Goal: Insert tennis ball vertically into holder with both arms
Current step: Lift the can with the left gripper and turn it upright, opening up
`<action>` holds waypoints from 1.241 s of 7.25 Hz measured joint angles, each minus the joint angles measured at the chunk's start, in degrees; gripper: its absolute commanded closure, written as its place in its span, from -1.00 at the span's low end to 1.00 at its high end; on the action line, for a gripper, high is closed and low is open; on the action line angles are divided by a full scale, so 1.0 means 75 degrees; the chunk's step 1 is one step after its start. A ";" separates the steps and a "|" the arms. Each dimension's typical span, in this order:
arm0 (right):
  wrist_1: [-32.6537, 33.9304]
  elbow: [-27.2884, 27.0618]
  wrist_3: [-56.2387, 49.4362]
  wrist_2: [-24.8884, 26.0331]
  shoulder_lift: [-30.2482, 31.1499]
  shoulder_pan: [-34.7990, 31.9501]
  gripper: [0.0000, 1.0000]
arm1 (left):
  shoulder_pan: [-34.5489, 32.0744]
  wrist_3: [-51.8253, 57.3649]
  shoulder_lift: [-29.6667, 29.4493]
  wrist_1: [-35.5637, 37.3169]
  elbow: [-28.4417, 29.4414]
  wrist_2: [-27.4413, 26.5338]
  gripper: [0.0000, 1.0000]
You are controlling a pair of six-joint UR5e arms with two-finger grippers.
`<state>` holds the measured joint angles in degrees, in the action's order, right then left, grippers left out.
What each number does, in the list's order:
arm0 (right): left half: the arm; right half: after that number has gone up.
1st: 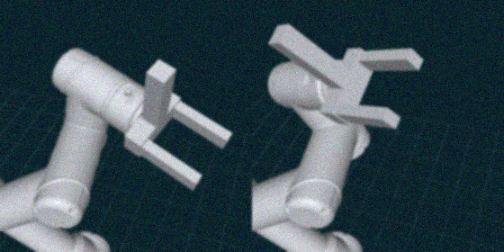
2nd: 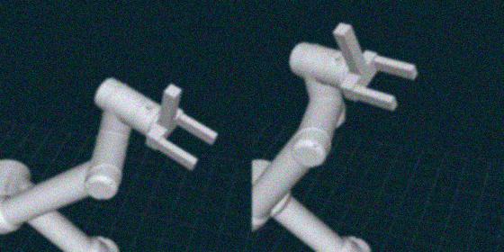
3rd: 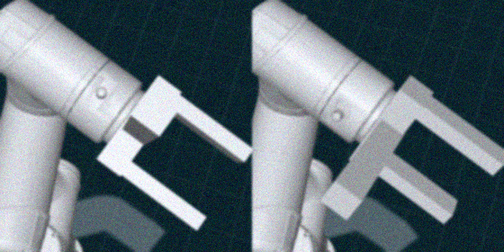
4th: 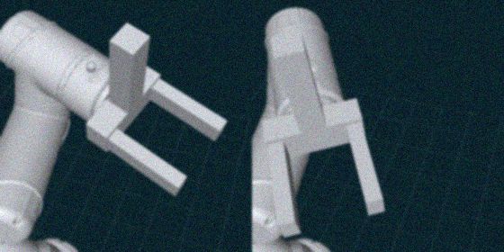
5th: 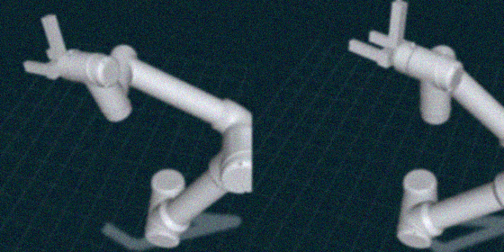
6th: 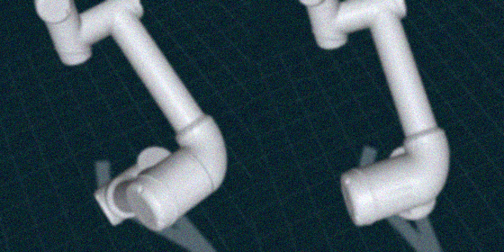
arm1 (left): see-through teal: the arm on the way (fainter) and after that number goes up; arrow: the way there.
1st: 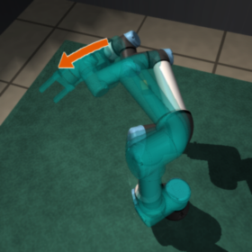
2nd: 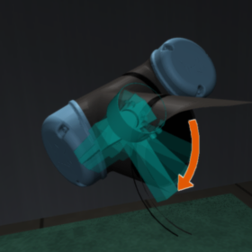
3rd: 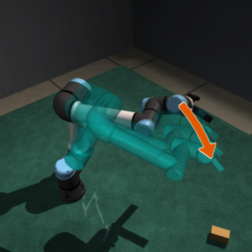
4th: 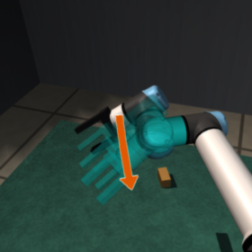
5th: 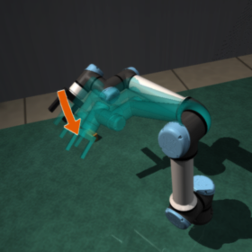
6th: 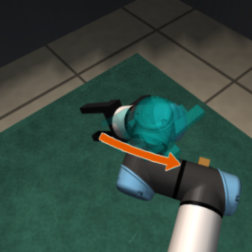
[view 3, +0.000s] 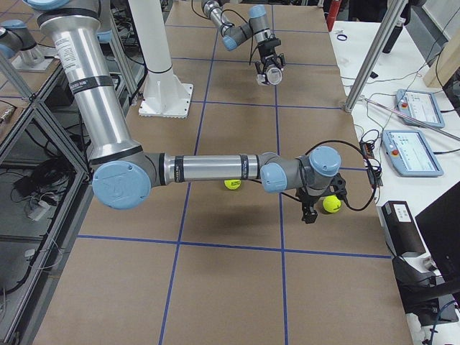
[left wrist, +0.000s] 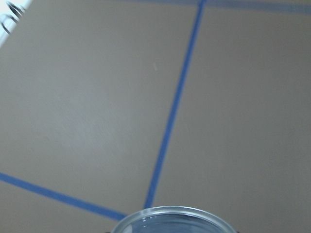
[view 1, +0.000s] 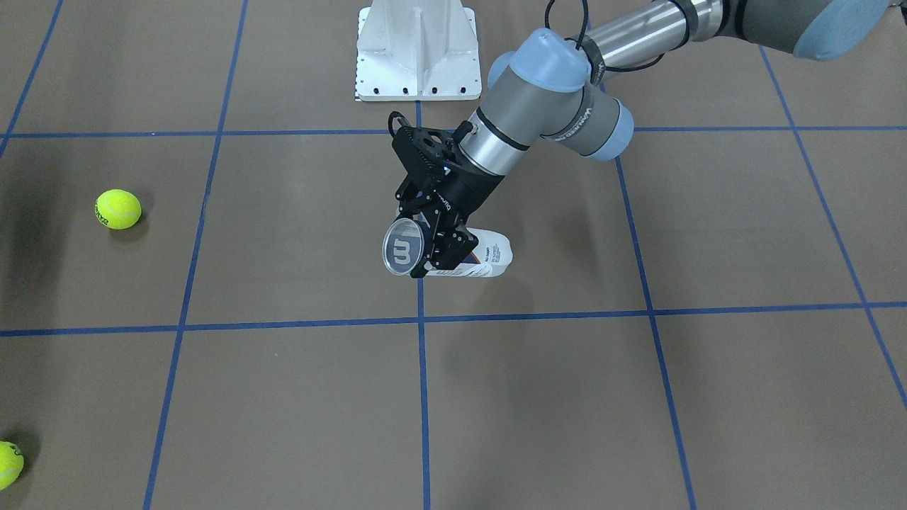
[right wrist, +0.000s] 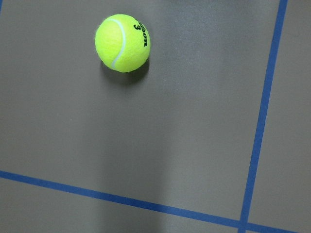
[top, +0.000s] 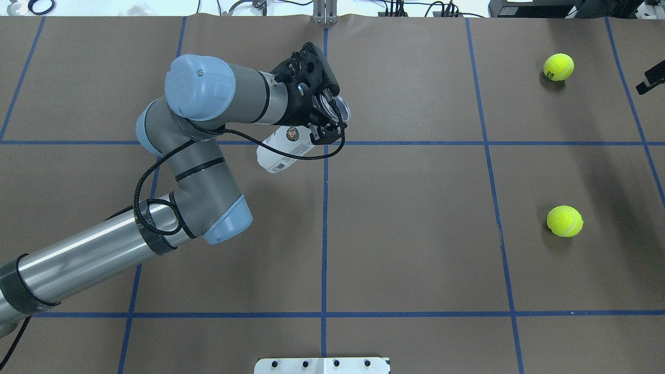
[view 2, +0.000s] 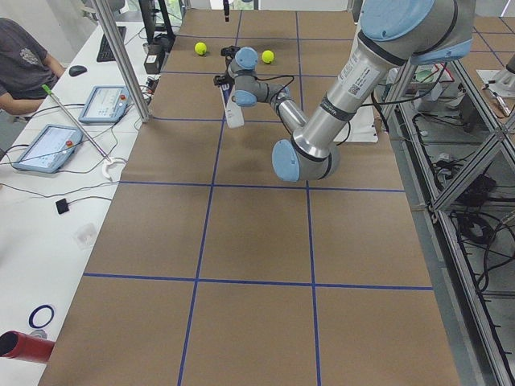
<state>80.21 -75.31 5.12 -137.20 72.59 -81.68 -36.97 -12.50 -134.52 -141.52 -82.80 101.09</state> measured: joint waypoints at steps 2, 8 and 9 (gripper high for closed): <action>0.0003 0.0001 0.0008 0.0000 -0.0013 0.0016 -0.99 | 0.0022 -0.1315 0.0015 -0.2137 0.0432 -0.1024 -0.04; -0.0007 -0.0077 0.0004 -0.0033 -0.0035 0.0039 -0.99 | 0.0910 -0.2109 0.0092 -0.5700 0.1668 -0.4286 -0.05; -0.0010 -0.0090 0.0001 -0.0032 -0.0035 0.0059 -0.99 | 0.0958 -0.2071 0.0232 -0.5874 0.1745 -0.4439 -0.06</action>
<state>80.14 -75.98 5.12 -137.44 72.33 -81.23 -29.78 -28.04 -132.78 -185.58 -69.72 67.80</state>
